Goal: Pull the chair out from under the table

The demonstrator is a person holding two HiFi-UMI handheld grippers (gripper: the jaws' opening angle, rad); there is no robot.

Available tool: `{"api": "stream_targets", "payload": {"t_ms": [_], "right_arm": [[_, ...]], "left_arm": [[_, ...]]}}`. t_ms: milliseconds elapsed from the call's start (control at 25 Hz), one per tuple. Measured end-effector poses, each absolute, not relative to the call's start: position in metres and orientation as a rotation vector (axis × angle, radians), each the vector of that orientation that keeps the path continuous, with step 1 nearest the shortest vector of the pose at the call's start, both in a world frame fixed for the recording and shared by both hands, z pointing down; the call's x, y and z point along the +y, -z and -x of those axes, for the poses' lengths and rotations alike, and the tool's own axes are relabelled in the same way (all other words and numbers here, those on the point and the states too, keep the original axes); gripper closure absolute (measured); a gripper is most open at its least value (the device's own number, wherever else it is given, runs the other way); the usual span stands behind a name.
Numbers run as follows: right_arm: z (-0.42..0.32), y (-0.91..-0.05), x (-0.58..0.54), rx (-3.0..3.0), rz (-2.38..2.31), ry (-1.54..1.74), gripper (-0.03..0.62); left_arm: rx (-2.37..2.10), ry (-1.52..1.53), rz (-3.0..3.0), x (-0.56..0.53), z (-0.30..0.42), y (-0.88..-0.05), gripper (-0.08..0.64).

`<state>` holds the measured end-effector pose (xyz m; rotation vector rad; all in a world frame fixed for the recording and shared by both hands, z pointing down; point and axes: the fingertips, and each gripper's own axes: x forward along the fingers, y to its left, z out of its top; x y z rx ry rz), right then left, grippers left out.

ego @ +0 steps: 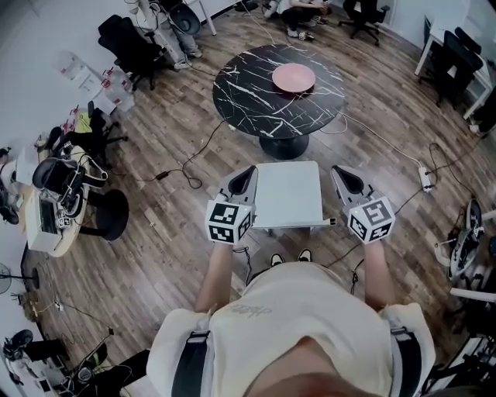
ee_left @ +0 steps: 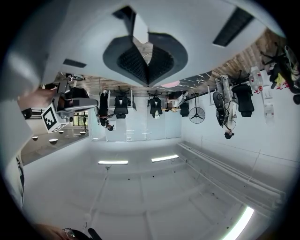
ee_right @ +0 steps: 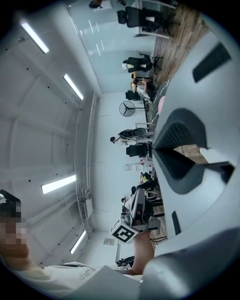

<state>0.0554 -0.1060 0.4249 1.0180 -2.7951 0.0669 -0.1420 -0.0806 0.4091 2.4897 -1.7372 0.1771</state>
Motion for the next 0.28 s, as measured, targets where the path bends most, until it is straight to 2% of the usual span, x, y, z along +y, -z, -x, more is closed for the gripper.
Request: {"api": "stream_targets", "payload": {"t_ms": [280], "right_arm": [[-0.0526,-0.4261,-0.1097,-2.795,-1.001,-0.057,0.588]], "left_arm": [[-1.744,-0.186,-2.482,-0.0822,0.1434,-0.4109,0.543]]}}
